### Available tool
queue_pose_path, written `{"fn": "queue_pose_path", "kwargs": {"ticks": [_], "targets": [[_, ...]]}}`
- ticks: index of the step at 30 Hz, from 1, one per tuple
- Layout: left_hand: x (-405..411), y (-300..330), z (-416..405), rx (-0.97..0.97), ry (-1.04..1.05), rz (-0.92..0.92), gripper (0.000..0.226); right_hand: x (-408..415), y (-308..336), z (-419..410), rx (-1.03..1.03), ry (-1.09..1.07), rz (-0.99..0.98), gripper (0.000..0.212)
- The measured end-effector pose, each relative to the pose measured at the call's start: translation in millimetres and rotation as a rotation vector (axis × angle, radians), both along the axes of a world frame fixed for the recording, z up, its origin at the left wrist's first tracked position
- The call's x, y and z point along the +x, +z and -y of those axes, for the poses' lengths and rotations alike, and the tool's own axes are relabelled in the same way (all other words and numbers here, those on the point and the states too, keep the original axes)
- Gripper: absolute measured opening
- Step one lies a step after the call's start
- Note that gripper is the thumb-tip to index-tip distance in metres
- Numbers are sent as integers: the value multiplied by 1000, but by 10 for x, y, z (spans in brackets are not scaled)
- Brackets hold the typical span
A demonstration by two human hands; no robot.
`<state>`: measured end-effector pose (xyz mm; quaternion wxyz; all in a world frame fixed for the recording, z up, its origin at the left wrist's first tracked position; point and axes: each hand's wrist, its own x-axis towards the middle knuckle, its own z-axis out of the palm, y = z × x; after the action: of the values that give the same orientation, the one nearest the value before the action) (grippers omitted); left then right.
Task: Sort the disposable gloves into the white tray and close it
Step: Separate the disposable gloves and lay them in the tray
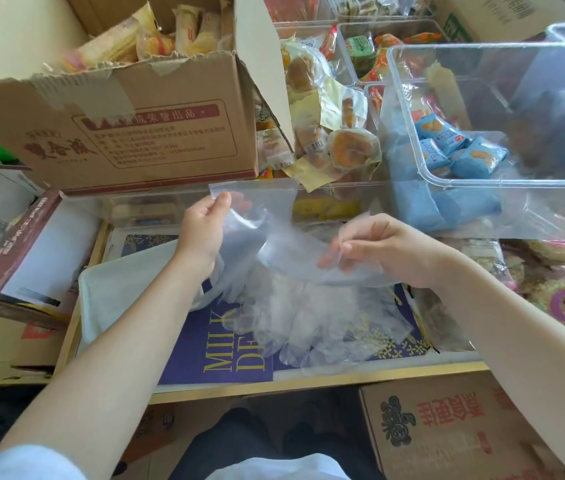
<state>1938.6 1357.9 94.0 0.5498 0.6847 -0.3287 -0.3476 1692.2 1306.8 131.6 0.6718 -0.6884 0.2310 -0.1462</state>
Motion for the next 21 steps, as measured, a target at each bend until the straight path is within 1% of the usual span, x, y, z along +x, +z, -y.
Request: {"fn": "queue_pose_path", "kwargs": {"ticks": [2, 4, 6, 9, 10, 12, 13, 17, 18, 19, 21], "targets": [[-53, 33, 49, -53, -70, -170, 25, -20, 20, -20, 10, 115, 47, 18], [-99, 113, 57, -90, -142, -338, 24, -47, 34, -29, 59, 134, 119, 17], [-172, 207, 31, -89, -245, -460, 26, -56, 5, -15, 107, 3, 148, 20], [-306, 331, -58, -44, -393, -604, 30, -14, -37, 20, 68, -349, 109, 15], [-358, 368, -93, -27, -435, -641, 31, 10, -62, 37, 65, -438, 104, 17], [-462, 440, -162, 5, -502, -700, 30, 42, -97, 59, 34, -534, 86, 26], [-511, 459, -191, 13, -525, -719, 32, 46, -98, 55, 39, -545, 96, 29], [-630, 385, -234, 12, -572, -717, 33, -1, -130, 49, 252, -493, 220, 53], [-644, 359, -242, 17, -570, -723, 33, -14, -131, 43, 268, -492, 226, 52], [-645, 322, -245, 27, -553, -729, 33, -22, -128, 28, 269, -500, 222, 47], [-645, 258, -257, 47, -518, -735, 33, -10, -123, -3, 251, -580, 179, 29]]}}
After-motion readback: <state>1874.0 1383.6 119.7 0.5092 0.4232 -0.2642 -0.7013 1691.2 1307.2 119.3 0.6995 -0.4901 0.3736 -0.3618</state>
